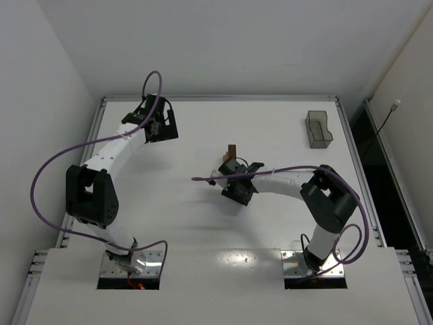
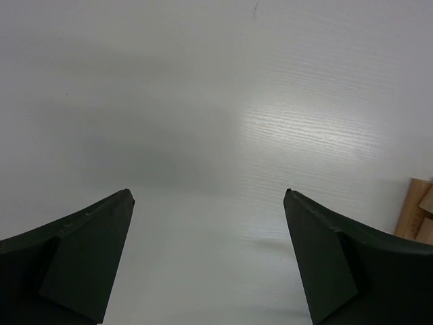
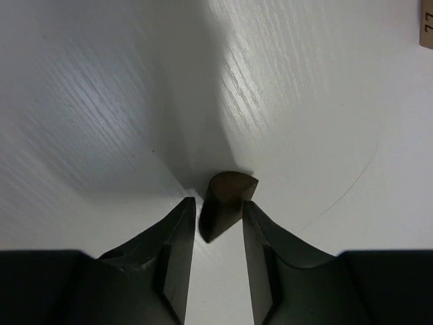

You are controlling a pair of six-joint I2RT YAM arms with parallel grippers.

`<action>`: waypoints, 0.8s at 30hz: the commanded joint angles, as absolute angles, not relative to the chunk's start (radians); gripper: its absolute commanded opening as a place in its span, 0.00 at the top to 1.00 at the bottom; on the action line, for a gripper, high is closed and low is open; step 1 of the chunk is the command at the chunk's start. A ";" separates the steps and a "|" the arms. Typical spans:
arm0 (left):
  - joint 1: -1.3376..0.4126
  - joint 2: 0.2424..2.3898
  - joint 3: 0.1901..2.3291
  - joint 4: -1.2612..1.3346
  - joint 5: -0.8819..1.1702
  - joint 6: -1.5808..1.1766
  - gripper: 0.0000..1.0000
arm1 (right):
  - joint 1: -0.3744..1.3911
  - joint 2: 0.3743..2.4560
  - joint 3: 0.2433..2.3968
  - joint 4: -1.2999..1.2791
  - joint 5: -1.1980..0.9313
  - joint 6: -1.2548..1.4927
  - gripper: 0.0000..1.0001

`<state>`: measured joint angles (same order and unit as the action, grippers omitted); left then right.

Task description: Build the wood block tower

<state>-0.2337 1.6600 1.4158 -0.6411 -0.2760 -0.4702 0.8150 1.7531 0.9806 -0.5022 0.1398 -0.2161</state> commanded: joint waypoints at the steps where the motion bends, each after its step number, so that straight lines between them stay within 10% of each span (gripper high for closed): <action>1: -0.221 1.624 1.419 -0.618 -0.268 -0.460 0.08 | 0.805 1.782 0.997 -0.495 0.152 -0.196 0.79; 6: -0.221 1.624 1.419 -0.618 -0.268 -0.460 0.08 | 0.796 1.773 0.997 -0.514 0.129 -0.196 0.99; 24: -0.244 1.366 1.179 -0.537 0.090 -0.298 0.12 | 0.430 1.695 1.204 -0.660 -0.819 -0.123 1.00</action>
